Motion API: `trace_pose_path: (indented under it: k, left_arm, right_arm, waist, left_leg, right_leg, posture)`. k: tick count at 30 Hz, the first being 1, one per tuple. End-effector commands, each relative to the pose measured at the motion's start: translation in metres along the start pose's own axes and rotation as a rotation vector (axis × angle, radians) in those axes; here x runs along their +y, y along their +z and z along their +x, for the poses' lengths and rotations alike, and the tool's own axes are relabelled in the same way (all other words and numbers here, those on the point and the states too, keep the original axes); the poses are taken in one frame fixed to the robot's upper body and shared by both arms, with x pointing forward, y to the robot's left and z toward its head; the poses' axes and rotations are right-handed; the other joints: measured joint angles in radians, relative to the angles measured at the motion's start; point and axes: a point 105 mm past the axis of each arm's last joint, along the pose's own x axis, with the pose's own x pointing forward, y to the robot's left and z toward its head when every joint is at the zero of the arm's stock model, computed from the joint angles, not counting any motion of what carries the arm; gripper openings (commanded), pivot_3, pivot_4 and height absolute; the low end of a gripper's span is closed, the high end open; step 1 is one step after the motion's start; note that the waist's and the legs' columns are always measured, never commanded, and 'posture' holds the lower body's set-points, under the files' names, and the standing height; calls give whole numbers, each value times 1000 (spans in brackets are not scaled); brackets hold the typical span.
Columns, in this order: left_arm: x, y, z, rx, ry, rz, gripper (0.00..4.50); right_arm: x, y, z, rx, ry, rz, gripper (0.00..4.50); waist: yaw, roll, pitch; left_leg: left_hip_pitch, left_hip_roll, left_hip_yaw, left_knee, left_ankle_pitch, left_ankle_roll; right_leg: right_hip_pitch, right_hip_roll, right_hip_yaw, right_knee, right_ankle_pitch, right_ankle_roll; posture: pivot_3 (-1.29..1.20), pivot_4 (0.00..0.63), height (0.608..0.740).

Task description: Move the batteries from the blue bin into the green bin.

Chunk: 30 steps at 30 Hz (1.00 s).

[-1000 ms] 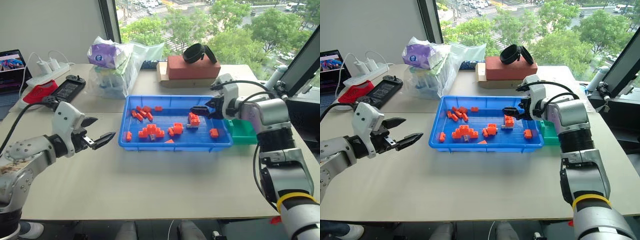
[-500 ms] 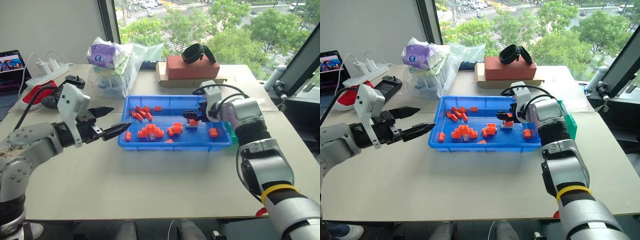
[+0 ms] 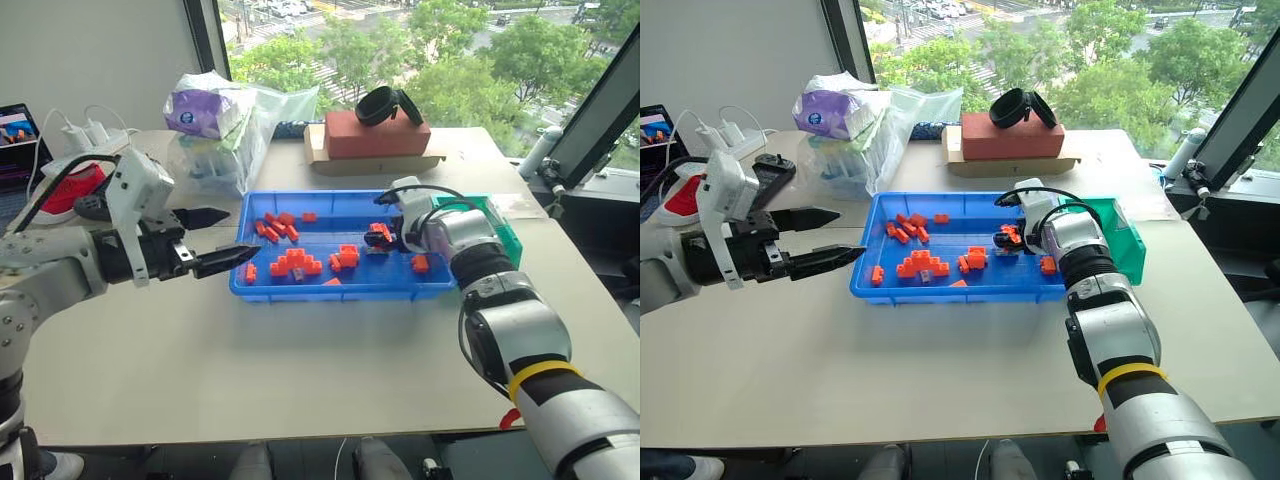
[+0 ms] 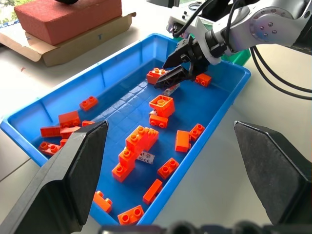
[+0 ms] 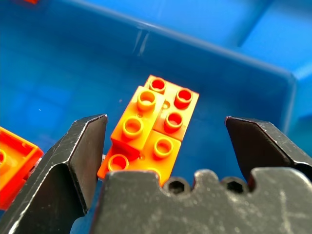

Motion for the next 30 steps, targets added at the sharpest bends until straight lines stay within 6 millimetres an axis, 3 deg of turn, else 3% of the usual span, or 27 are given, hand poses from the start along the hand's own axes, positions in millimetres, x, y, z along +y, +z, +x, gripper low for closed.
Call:
trace_pose_path:
  k: [1,5,8,11,15,18,25,30]
  left_arm:
    - [-3,7,1,-7,-6,51,4500]
    - [-4,10,4,-24,-13,50,4500]
    - [-5,11,5,-31,-13,52,4500]
    - [-5,11,8,-36,-14,53,4500]
    - [-8,14,13,-47,-32,63,4500]
    - [-5,13,17,-28,-18,102,4500]
    - [2,20,31,-57,-12,130,4500]
    - [-6,16,40,-51,-61,128,4500]
  right_arm:
    - [1,23,-6,-83,7,-4,2676]
    - [3,41,-11,-152,13,-54,1490]
    - [21,79,-23,-297,83,-162,1478]
    - [40,96,-29,-393,159,-310,1478]
    - [59,91,-24,-426,237,-540,1478]
    - [68,93,-22,-437,276,-544,1478]
    - [110,96,-17,-503,375,-666,1478]
    - [120,94,-12,-495,345,-745,1478]
  waist:
    - [0,0,0]
    - [0,0,0]
    - [-4,0,0]
    - [-10,0,0]
    - [-17,0,0]
    - [-17,0,0]
    - [-28,0,1]
    - [-25,0,1]
  left_leg:
    - [0,0,0,0,0,0]
    - [0,0,0,0,0,0]
    - [0,0,0,0,0,0]
    - [0,0,0,0,0,0]
    - [0,0,0,0,0,0]
    - [0,0,-1,0,0,0]
    - [1,0,-2,-1,2,-3]
    - [1,0,-3,-1,2,-4]
  right_leg:
    - [0,0,0,0,0,0]
    - [0,0,0,0,0,0]
    - [0,0,0,0,0,0]
    - [0,0,0,0,0,0]
    - [0,0,-1,0,0,0]
    - [1,0,-1,0,0,0]
    - [0,0,-2,2,0,0]
    - [0,0,-3,3,0,0]
  posture:
    - [0,150,740]
    - [0,150,740]
    - [0,150,740]
    - [0,150,740]
    - [0,150,740]
    - [0,150,740]
    - [0,150,740]
    - [0,150,740]
